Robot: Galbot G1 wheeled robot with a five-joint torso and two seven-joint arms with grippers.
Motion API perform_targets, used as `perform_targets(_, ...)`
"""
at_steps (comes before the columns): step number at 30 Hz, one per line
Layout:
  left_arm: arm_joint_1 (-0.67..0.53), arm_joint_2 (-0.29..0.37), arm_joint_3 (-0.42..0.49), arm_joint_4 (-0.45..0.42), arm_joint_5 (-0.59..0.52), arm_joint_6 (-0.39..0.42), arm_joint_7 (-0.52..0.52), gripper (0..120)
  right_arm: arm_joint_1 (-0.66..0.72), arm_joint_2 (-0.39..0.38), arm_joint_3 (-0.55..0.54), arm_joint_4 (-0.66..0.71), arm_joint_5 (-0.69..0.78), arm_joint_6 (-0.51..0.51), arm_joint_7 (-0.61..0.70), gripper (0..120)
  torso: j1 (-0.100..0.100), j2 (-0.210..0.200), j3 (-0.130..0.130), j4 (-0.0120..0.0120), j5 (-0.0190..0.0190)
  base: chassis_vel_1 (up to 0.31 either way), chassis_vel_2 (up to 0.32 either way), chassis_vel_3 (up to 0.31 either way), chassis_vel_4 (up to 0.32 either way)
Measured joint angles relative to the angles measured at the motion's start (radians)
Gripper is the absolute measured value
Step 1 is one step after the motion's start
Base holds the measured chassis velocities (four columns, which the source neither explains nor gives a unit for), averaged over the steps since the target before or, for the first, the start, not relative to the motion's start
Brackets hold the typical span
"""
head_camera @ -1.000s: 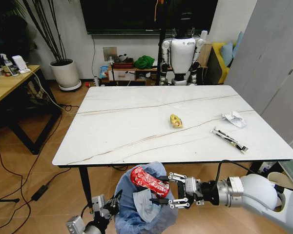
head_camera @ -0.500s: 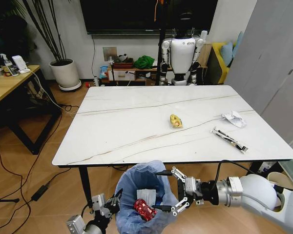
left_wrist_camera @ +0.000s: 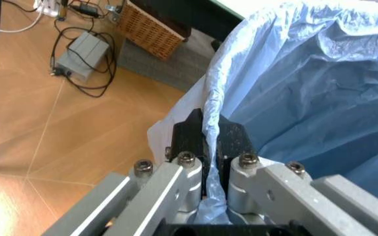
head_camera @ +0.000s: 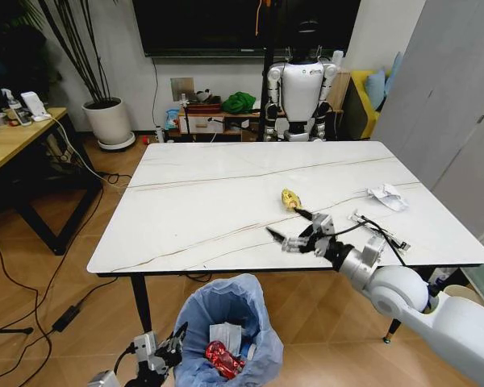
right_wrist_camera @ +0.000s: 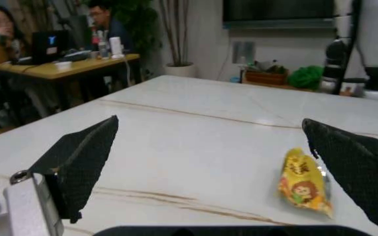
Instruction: Pick up the trash bin and place the trash from the table into it.
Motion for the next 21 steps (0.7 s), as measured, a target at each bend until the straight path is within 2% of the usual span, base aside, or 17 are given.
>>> perform_targets(5, 0.010, 0.004, -0.010, -0.010, -0.003, 0.001, 0.000, 0, 0.024, 0.033, 0.012, -0.045, 0.016, -0.012, 0.012, 100, 0.000, 0.000, 0.000, -0.0003, 0.0003, 0.000, 0.000, 0.000, 0.000)
perform_targets(9, 0.026, -0.005, -0.022, -0.025, 0.003, 0.001, 0.000, 0, 0.111, 0.111, -0.011, -0.138, 0.021, -0.089, 0.045, 100, 0.000, 0.000, 0.000, 0.0000, 0.0004, 0.000, 0.000, 0.000, 0.000)
perform_targets(10, 0.026, -0.005, -0.022, -0.025, 0.003, 0.001, 0.000, 0, 0.111, 0.111, -0.011, -0.138, 0.021, -0.089, 0.045, 100, 0.000, 0.000, 0.000, 0.0000, 0.0004, 0.000, 0.000, 0.000, 0.000)
perform_targets(14, 0.047, -0.021, -0.046, -0.043, 0.013, 0.001, 0.005, 0, 0.262, 0.214, -0.102, -0.287, 0.008, -0.170, 0.109, 100, 0.000, 0.000, 0.000, 0.0004, 0.0000, 0.000, 0.000, 0.000, 0.000)
perform_targets(15, 0.047, -0.021, -0.046, -0.043, 0.013, 0.001, 0.005, 0, 0.262, 0.214, -0.102, -0.287, 0.008, -0.170, 0.109, 100, 0.000, 0.000, 0.000, 0.0004, 0.0000, 0.000, 0.000, 0.000, 0.000)
perform_targets(17, 0.054, -0.031, -0.060, -0.051, 0.014, 0.001, 0.007, 0, 0.326, 0.263, -0.159, -0.365, -0.001, -0.230, 0.203, 100, 0.000, 0.000, 0.000, 0.0004, 0.0003, 0.000, 0.000, 0.000, 0.000)
perform_targets(21, 0.057, -0.038, -0.068, -0.055, 0.014, 0.000, 0.007, 0, 0.358, 0.290, -0.188, -0.420, -0.010, -0.280, 0.266, 100, 0.000, 0.000, 0.000, -0.0001, 0.0001, 0.000, 0.000, 0.000, 0.000)
